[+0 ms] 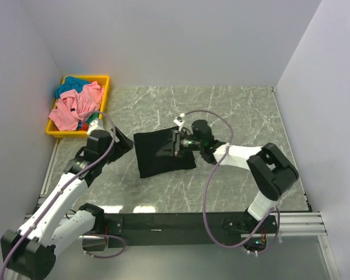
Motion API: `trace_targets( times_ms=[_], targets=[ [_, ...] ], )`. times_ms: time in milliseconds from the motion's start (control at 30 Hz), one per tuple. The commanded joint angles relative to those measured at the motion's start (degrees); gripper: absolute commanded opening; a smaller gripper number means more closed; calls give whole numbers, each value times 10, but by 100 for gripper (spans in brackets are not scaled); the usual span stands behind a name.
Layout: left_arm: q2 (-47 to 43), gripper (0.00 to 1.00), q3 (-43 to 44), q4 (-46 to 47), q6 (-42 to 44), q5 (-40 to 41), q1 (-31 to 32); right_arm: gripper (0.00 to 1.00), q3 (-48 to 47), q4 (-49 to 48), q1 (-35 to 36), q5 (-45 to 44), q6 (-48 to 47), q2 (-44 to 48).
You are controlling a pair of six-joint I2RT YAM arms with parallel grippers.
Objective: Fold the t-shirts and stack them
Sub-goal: Fold the tshirt
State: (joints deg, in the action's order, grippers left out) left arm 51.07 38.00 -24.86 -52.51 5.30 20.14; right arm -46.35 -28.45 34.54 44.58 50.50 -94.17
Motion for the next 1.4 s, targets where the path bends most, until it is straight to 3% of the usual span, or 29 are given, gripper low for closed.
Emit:
trace_targets(
  times_ms=[0,100,433,667,933,1367],
  targets=[
    [-38,86,58,-56,78,115,-5,40,-33,-83,42,-37,80,-47],
    [-60,99,72,-47,137,162,-5,40,-49,-107,58,-68,105,-109],
    [-90,99,50,-14,175,200,-10,40,-44,-190,60,-86,174,-321],
    [-87,99,45,-5,182,186,-20,40,-37,-153,47,-78,139,-270],
    [-76,99,46,-1,185,171,-33,41,-157,18,-14,-55,8,-167],
    [-70,97,44,6,189,156,-45,37,-259,-6,-149,-12,14,-304]
  ],
)
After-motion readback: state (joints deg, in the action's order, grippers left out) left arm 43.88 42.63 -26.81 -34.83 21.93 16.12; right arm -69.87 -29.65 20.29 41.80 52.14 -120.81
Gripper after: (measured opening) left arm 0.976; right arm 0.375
